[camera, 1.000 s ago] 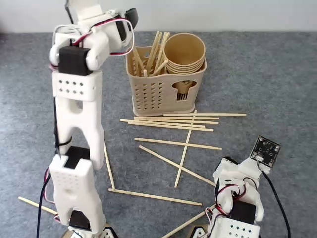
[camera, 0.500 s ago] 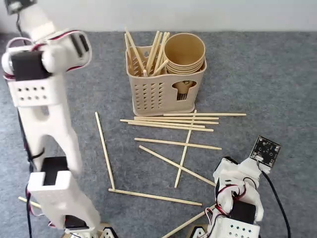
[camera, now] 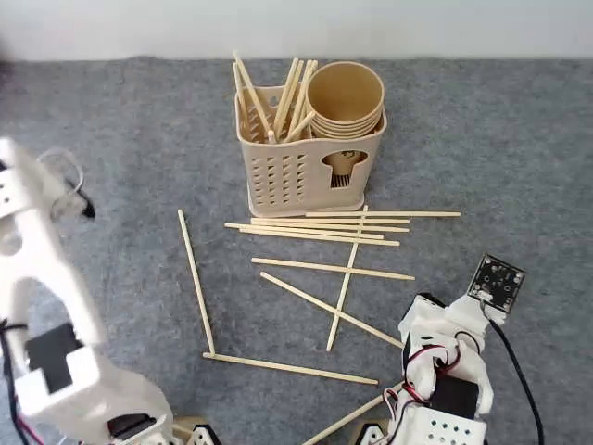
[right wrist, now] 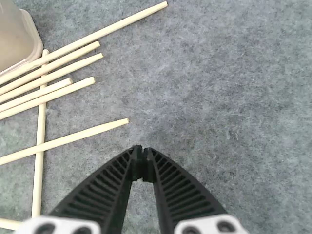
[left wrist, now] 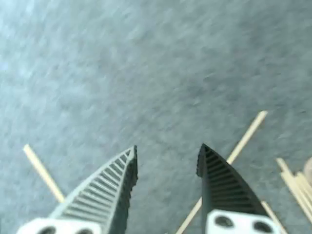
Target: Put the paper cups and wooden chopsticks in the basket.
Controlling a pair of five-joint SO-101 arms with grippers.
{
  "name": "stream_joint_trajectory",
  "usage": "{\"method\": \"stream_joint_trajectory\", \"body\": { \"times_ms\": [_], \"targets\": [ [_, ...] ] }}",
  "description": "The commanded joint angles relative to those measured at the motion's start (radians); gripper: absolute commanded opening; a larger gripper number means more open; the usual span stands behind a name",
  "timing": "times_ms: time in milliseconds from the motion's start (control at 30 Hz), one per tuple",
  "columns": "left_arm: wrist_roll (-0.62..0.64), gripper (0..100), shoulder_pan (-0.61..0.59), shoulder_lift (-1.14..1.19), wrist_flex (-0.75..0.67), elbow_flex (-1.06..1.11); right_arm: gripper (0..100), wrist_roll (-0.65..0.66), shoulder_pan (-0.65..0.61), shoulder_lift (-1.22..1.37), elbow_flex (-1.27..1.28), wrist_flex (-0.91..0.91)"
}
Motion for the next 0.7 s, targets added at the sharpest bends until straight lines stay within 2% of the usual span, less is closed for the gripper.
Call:
{"method": "stream_joint_trajectory", "body": {
  "times_ms": [0,333,500,667],
  "targets": [
    [0.002,19,-0.081,-0.153,0.02,0.133,0.9,-0.005,0.007,-0.015,0.015,0.005],
    [-0.008,19,-0.318,-0.334,0.008,0.507,0.9,-0.003,0.007,-0.015,0.015,0.008],
    [-0.123,19,-0.496,-0.339,-0.103,0.638,0.9,-0.003,0.007,-0.015,0.015,0.008],
    [-0.195,19,-0.591,-0.339,-0.259,0.799,0.9,-0.003,0.007,-0.015,0.015,0.008]
  ]
}}
